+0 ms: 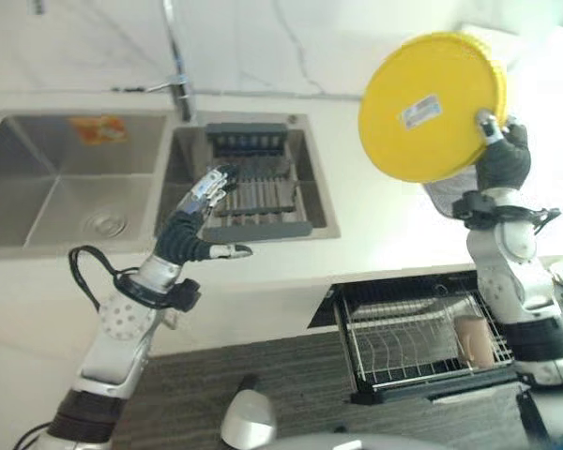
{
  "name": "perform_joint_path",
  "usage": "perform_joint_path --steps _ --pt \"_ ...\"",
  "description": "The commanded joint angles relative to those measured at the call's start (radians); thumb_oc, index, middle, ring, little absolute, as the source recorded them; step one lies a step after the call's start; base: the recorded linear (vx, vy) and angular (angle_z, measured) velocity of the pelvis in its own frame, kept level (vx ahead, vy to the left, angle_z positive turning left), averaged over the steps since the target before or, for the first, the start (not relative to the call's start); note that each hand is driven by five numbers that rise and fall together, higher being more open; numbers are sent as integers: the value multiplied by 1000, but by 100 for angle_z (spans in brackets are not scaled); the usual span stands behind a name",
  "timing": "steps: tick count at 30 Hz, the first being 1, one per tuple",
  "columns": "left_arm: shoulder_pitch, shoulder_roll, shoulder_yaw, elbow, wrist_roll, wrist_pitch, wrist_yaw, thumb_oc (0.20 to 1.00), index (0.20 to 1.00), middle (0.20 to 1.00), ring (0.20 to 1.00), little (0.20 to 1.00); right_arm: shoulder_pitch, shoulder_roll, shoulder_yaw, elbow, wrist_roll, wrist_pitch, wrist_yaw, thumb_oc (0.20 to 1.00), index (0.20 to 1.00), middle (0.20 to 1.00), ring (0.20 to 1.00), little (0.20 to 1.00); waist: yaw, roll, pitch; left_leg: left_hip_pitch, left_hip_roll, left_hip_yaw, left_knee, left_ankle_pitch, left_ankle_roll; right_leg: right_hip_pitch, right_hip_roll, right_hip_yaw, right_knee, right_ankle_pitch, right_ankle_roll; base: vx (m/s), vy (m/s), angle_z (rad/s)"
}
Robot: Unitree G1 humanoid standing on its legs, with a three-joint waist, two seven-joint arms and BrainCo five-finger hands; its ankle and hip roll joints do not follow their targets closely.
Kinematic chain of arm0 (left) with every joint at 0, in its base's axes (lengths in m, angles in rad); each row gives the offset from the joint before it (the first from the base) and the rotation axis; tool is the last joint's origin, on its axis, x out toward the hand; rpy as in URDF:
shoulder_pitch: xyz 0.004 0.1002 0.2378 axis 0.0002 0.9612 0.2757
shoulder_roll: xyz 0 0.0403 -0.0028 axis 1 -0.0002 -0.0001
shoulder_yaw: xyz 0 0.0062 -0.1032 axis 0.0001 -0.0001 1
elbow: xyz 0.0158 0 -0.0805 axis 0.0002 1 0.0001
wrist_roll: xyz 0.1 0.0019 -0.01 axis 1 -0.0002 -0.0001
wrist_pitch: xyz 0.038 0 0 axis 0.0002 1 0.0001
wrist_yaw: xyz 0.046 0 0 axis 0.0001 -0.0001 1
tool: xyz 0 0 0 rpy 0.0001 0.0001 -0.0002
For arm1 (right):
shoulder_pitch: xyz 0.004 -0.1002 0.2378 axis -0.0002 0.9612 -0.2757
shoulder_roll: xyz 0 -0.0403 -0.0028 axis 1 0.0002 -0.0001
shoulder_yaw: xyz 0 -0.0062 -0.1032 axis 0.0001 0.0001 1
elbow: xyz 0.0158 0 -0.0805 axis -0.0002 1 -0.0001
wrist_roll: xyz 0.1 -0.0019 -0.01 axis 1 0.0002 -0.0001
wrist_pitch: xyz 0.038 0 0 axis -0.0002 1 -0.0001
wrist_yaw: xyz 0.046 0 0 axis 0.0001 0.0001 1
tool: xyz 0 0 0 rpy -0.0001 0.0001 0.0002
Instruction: Place the dishes in the dishwasher.
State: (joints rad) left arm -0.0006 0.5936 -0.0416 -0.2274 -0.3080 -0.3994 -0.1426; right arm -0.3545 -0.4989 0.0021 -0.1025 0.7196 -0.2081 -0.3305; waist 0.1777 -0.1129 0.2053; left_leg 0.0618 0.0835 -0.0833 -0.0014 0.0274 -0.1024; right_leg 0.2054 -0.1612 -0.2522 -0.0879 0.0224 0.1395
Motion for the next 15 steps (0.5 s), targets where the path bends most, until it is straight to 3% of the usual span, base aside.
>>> perform_joint_path --steps 1,8,12,15 --pt "16 21 -18 -18 66 -44 89 1000 1000 1000 1000 1000 -40 -33 -43 -35 32 -143 21 200 200 200 200 200 -6 3 -94 67 66 71 -86 -54 22 -15 -69 18 1 -1 42 -121 -29 -41" --pt "32 -16 2 -26 112 -43 183 1000 1000 1000 1000 1000 113 -13 -151 -130 128 -205 82 200 200 200 200 200 -88 29 -93 109 78 148 -69 -72 35 -30 -70 92 1 3 35 -103 -32 -51" --pt "43 -33 18 -33 119 -39 193 1000 1000 1000 1000 1000 162 25 -172 -146 180 -198 127 200 200 200 200 200 -110 35 -86 111 79 160 -44 -84 39 -32 -70 109 1 9 31 -71 -34 -38" --pt "50 -52 38 -37 130 -29 194 1000 1000 1000 1000 1000 234 99 -180 -170 307 -157 200 200 200 200 200 200 -139 41 -79 117 80 171 -34 -88 42 -32 -69 112 5 15 28 -75 -61 -17"
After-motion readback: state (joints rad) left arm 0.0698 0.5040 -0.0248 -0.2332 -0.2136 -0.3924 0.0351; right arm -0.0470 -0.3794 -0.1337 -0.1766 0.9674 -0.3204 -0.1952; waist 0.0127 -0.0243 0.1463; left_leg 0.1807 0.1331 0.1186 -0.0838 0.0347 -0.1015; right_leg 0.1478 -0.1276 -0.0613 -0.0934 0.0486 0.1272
